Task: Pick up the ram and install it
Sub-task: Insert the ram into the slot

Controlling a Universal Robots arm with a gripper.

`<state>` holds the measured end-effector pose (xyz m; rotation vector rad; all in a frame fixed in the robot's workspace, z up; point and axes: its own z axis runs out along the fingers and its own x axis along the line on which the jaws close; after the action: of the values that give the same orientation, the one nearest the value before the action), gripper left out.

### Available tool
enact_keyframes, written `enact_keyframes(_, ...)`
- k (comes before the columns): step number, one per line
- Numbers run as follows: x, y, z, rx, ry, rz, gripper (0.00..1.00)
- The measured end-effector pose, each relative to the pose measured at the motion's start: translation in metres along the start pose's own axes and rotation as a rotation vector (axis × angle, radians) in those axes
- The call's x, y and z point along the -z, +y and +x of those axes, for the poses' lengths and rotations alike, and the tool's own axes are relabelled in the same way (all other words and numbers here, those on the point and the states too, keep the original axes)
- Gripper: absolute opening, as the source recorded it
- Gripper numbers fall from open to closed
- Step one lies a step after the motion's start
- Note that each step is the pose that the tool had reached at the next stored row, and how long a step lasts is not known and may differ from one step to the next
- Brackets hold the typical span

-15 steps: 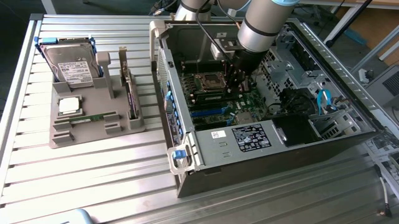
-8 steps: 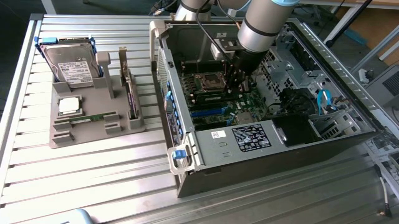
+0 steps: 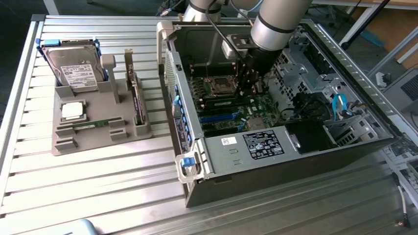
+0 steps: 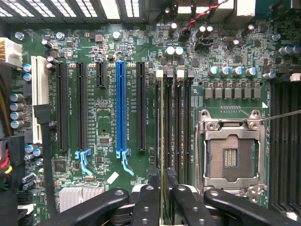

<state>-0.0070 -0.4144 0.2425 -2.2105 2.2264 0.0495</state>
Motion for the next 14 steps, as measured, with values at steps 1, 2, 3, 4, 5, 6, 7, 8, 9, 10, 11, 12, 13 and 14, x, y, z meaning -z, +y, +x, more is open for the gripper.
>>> enact_keyframes(1, 0.0018, 0.0, 0.0, 0.0, -0.0001, 0.0, 0.19)
enact_keyframes(2, 0.0038, 0.0001, 0.0, 0.0, -0.0001, 0.0, 0.19)
enact_keyframes(3, 0.0058, 0.0001, 0.0, 0.0, -0.0001, 0.0, 0.19)
enact_keyframes(4, 0.0078, 0.0001, 0.0, 0.0, 0.0, 0.0, 0.19)
enact_keyframes(5, 0.0101, 0.0002, 0.0, 0.0, -0.0001, 0.0, 0.19)
enact_keyframes(6, 0.0126, 0.0002, 0.0, 0.0, -0.0001, 0.0, 0.19)
enact_keyframes(7, 0.0154, 0.0003, 0.0, 0.0, 0.0001, 0.0, 0.19)
enact_keyframes(8, 0.0177, 0.0003, 0.0, 0.0, 0.0, 0.0, 0.19)
enact_keyframes(9, 0.0201, 0.0004, -0.001, 0.0, -0.0001, 0.0, 0.19)
enact_keyframes(10, 0.0226, 0.0004, -0.001, 0.0, -0.0003, 0.0001, 0.19)
enact_keyframes(11, 0.0253, 0.0005, -0.001, 0.0, 0.0, 0.0, 0.19)
enact_keyframes(12, 0.0277, 0.0005, -0.001, 0.0, 0.0, -0.0001, 0.19)
enact_keyframes(13, 0.03, 0.0006, -0.001, 0.0, -0.0001, 0.0, 0.19)
enact_keyframes(14, 0.0324, 0.0006, -0.001, 0.0, -0.0001, 0.0, 0.19)
